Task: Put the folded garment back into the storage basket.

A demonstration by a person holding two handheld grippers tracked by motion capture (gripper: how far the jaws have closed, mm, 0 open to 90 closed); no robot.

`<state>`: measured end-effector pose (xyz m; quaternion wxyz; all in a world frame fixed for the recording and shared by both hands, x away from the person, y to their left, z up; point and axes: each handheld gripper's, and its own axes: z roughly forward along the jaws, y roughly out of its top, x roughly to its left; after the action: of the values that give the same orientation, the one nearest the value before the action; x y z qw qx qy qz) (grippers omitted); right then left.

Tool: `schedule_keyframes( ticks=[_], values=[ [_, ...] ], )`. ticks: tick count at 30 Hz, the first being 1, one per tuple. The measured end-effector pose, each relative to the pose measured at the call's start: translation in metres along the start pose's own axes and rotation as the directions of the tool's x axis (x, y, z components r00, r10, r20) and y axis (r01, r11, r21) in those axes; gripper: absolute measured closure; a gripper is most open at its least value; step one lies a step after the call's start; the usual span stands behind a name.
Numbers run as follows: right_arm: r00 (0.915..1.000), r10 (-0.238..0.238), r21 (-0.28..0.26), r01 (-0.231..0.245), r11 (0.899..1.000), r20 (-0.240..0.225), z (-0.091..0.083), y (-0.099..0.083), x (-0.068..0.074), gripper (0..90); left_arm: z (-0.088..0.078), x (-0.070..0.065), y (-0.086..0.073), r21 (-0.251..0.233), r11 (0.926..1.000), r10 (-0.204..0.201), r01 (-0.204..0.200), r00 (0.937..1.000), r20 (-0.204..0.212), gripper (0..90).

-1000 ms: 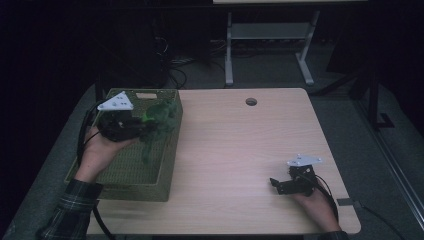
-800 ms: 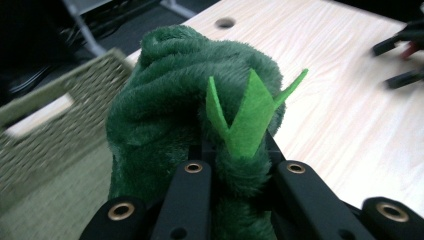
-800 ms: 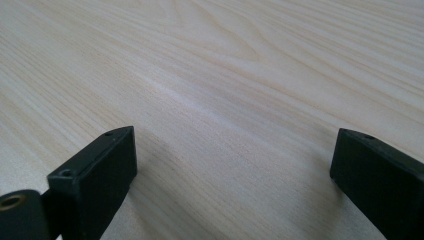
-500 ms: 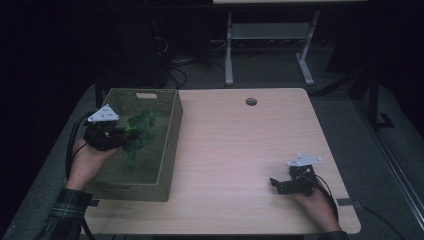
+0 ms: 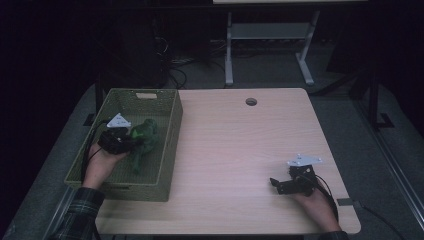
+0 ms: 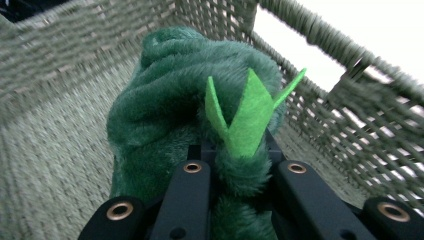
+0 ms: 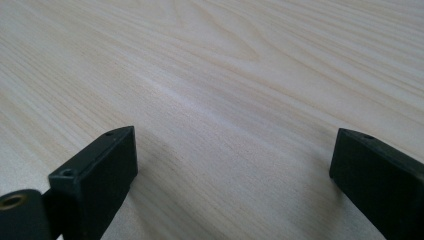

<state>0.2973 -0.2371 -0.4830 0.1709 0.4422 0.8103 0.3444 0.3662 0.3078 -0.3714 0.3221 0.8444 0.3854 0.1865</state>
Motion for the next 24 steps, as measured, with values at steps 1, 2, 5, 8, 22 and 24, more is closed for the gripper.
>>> schedule_keyframes(
  ticks=[1, 2, 5, 8, 22, 24],
  values=[
    [1.0000, 0.000, 0.000, 0.000, 1.000, 0.000, 0.000, 0.000, 0.000, 4.8, 0.003, 0.000, -0.001, 0.009, 1.0000, -0.002, 0.002, 1.0000, 0.002, 80.5],
    [1.0000, 0.000, 0.000, 0.000, 1.000, 0.000, 0.000, 0.000, 0.000, 4.8, 0.005, 0.000, -0.002, 0.014, 0.9999, -0.004, 0.004, 1.0000, 0.005, 80.4],
    [1.0000, 0.000, 0.000, 0.000, 1.000, 0.000, 0.000, 0.000, 0.000, 4.8, 0.011, -0.001, -0.004, 0.053, 0.9986, 0.001, -0.002, 0.9999, 0.015, 79.6],
    [1.0000, 0.000, 0.000, 0.000, 1.000, 0.000, 0.000, 0.000, 0.000, 4.8, 0.014, -0.003, -0.005, 0.074, 0.9973, 0.001, -0.003, 0.9996, 0.028, 78.7],
    [1.0000, 0.000, 0.000, 0.000, 1.000, 0.000, 0.000, 0.000, 0.000, 4.9, 0.016, -0.010, -0.007, 0.103, 0.9941, 0.024, -0.034, 0.9953, 0.093, 55.7],
    [1.0000, 0.000, 0.000, 0.000, 1.000, 0.000, 0.000, 0.000, 0.000, 4.9, 0.014, -0.012, -0.006, 0.093, 0.9952, 0.021, -0.030, 0.9952, 0.095, 52.0]
  ],
)
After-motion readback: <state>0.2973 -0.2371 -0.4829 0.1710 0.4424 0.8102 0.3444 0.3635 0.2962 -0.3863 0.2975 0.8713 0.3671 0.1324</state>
